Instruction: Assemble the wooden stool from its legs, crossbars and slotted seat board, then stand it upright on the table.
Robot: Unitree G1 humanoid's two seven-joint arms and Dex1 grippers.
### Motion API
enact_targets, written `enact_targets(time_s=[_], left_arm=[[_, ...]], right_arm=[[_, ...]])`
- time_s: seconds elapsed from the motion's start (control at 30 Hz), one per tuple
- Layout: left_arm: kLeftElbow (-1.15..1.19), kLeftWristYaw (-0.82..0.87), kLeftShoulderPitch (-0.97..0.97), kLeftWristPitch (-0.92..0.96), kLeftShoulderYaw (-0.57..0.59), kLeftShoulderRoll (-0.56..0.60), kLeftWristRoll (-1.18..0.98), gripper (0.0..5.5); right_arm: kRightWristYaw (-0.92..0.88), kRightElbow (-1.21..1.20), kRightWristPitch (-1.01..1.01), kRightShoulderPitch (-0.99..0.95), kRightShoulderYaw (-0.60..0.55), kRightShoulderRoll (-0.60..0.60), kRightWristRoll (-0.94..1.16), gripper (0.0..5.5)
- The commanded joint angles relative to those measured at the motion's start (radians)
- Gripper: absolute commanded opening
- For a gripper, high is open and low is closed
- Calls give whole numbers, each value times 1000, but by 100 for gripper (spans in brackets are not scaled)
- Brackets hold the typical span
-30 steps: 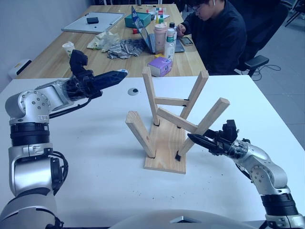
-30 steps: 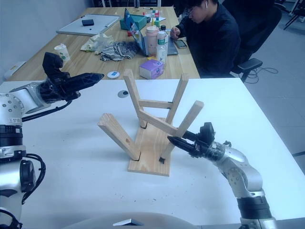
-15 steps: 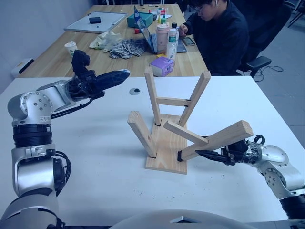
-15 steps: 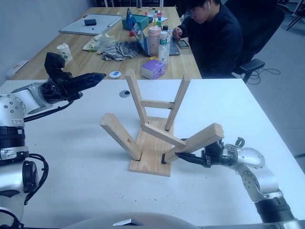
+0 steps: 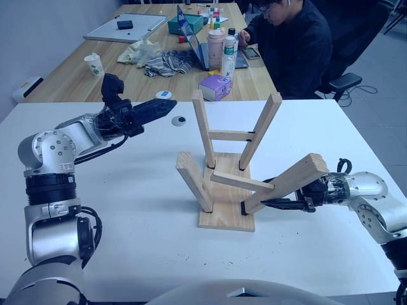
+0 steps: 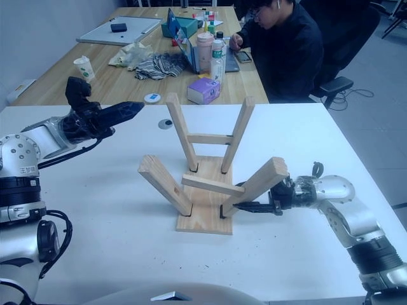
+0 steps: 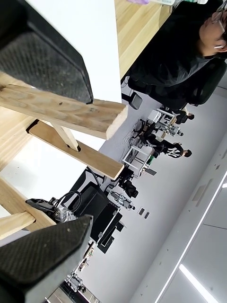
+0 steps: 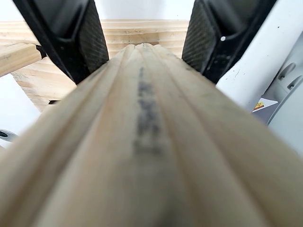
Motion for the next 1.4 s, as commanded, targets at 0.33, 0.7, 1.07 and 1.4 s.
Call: enact_targets(time_s=[0.33, 0.7, 1.07, 1.4], left_arm=[[-72, 56, 34, 27, 26, -20, -20, 434], [-114, 46, 51, 15, 46, -10, -53, 434], [-69, 46, 25, -3, 36, 0, -40, 434], [-219, -19, -250, 12, -89, -10, -64, 434]], right_arm=[[39, 208, 67, -120, 354, -143, -595, 205], [37, 256, 121, -155, 365, -143, -508, 205], [14, 306, 109, -138, 376, -138, -479, 205], [-9, 304, 112, -122, 378, -124, -475, 205]])
